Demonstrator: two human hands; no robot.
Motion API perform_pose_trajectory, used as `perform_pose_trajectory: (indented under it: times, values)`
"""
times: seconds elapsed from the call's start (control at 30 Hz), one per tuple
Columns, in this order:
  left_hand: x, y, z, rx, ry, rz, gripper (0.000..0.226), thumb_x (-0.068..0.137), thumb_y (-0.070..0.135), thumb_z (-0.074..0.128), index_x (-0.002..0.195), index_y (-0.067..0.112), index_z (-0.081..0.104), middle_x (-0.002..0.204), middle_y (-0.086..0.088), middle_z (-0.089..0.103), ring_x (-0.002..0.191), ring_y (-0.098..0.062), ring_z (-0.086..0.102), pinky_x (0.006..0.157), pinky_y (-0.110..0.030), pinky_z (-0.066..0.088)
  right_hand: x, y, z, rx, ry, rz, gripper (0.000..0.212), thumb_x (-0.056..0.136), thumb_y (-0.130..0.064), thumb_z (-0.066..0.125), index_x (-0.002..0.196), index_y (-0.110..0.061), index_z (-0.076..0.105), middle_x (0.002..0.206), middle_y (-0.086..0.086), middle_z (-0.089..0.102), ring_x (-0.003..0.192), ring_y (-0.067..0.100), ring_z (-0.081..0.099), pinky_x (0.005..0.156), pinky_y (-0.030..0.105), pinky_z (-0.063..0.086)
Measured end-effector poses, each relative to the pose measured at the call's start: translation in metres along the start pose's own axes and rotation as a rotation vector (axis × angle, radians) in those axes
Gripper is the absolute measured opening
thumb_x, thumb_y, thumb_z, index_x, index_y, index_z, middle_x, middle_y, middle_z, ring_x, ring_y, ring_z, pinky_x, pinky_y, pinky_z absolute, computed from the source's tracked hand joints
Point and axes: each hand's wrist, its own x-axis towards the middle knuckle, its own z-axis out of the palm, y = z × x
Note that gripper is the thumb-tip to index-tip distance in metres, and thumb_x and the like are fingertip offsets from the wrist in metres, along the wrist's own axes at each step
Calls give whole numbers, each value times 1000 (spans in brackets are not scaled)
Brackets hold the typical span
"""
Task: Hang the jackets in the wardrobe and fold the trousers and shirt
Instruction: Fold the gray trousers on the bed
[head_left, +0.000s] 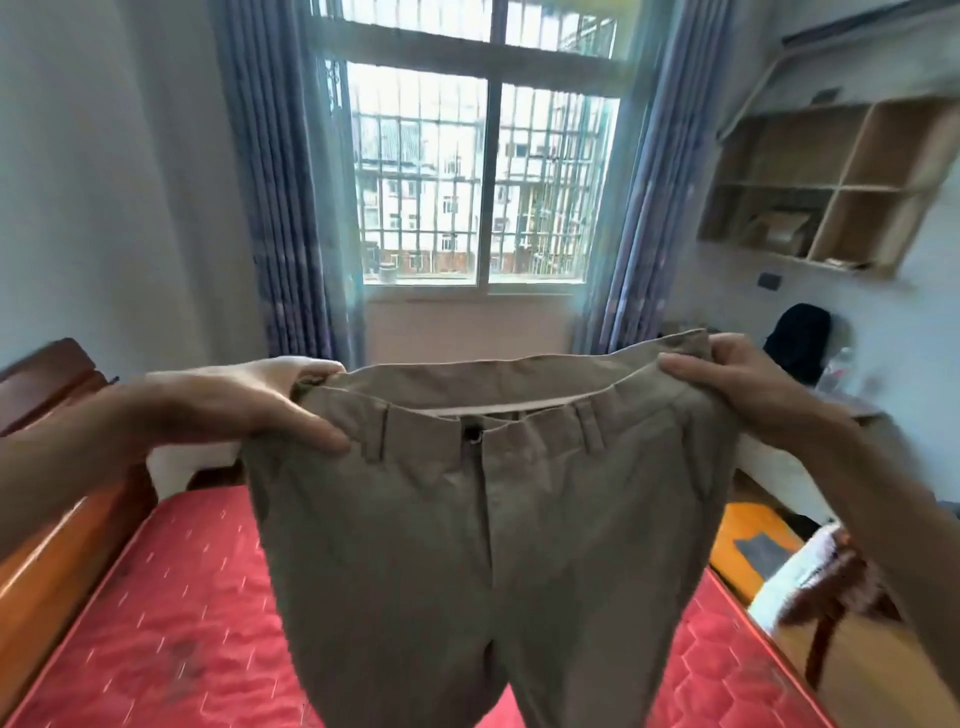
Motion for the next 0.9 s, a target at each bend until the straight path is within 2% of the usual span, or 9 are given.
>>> perform_pose_trajectory:
  times: [0.1,0.23,0.33,0.5,0.57,0.63,0.7,0.8,0.9]
  values:
    - [7,33,-41,-109,19,39,63,80,21,91,135,8,65,137,-19,67,125,-39,66,100,-41,58,35,-37,-24,14,14,23,27,77,-40,87,86,-15,84,84,4,78,74,13,72,64,20,59]
    - [28,44,-52,-204,418,105,84,48,40,105,118,5,76,121,-13,76,106,-24,75,82,-28,62,62,-55,-22,95,178,44,31,75,-37,87,89,-9,83,90,8,81,77,15,76,64,22,61]
    - [41,26,-42,-345,545,190,72,55,35,102,113,1,78,120,-17,75,100,-22,77,78,-25,62,61,-51,-14,262,196,58,33,73,-38,88,93,-12,85,94,7,81,81,15,78,66,22,61]
    - [53,21,-17,-512,550,279,60,65,40,99,112,7,80,116,-13,77,97,-19,77,77,-24,61,53,-45,-5,304,416,74,19,84,-24,86,94,-8,81,91,10,81,74,14,79,58,21,60]
    - [61,32,2,-600,609,314,43,72,32,95,106,8,81,111,-14,79,93,-19,77,75,-24,61,47,-45,2,202,508,12,16,87,-26,84,91,-11,80,86,7,81,75,15,79,58,22,60]
    - [71,48,29,-674,710,389,20,78,22,88,93,11,83,98,-12,80,84,-19,77,71,-24,61,39,-45,14,-12,617,-83,20,90,-34,81,85,-15,80,80,5,79,77,20,77,64,35,63]
    - [81,66,59,-673,810,455,4,85,14,83,87,11,81,92,-13,80,80,-20,77,70,-27,61,30,-43,32,-223,715,-194,31,94,-38,77,73,-15,74,68,5,71,64,19,67,65,46,57]
    - [95,87,100,-555,894,533,5,89,9,80,85,12,81,88,-12,79,80,-20,75,73,-34,62,20,-42,72,-404,852,-308,46,97,-35,73,60,-21,51,51,-10,43,50,12,40,58,42,43]
    - [109,102,134,-448,897,541,7,92,12,78,86,11,81,85,-13,79,78,-24,73,79,-51,61,15,-39,111,-432,887,-339,35,100,-34,71,70,-22,58,52,-10,44,46,11,38,57,39,34]
